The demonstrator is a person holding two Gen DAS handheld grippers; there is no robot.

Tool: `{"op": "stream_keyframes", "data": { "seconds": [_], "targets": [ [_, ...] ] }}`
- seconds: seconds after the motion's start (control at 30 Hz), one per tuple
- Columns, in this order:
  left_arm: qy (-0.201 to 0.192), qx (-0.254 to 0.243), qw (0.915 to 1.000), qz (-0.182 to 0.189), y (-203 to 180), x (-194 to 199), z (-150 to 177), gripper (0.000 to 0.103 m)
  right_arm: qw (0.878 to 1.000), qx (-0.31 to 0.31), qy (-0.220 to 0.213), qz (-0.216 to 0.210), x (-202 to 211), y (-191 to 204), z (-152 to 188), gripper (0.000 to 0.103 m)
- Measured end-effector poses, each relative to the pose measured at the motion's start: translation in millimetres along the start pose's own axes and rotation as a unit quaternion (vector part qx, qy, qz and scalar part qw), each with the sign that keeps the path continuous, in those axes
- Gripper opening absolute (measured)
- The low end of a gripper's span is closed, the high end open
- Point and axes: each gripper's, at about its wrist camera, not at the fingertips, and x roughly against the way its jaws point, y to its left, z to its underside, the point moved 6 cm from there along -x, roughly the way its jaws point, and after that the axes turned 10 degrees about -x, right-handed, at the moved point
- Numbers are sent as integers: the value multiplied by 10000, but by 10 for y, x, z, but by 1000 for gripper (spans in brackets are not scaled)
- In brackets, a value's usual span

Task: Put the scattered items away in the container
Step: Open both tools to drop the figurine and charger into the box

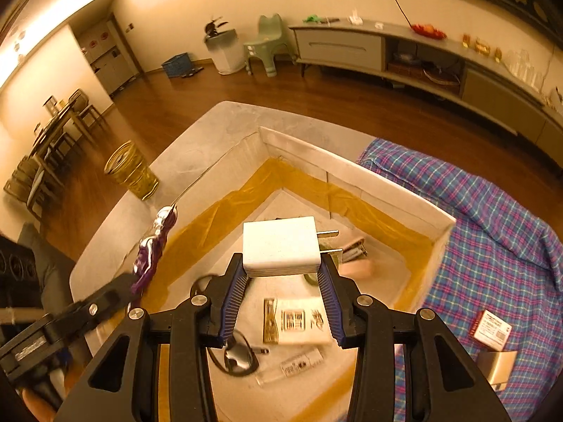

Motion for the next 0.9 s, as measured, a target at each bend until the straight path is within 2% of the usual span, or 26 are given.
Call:
{"op": "stream_keyframes", "data": {
  "seconds": [0.13,0.3,0.33,0.37,0.43,0.47,0.57,0.8,0.9],
  "targets": [
    [185,468,9987,32,42,-230,-54,29,9998,-124,174,66,-201,-9,-121,43],
    [396,629,9972,85,108,-451,-14,29,9989,-21,351,295,-437,-6,-195,43],
    [433,628,9970,95,108,-490,-4,30,9988,-15,373,329,-472,-11,-200,43],
    [485,552,9973,68,97,-529,-1,38,9986,-17,394,358,-513,-17,-211,43],
    [516,474,9975,-13,91,-550,-3,47,9984,-39,388,420,-590,-37,-241,44],
    [485,487,9976,-1,100,-533,-15,51,9984,-74,355,436,-613,-51,-259,46],
    [384,403,9984,102,108,-426,-60,54,9984,-283,259,423,-586,-110,-298,54],
    [130,559,9981,232,234,-47,-30,54,9989,-292,157,328,-197,-68,-162,54],
    [100,340,9989,320,106,61,28,54,9992,-250,155,273,-24,-35,-40,54]
  ]
}}
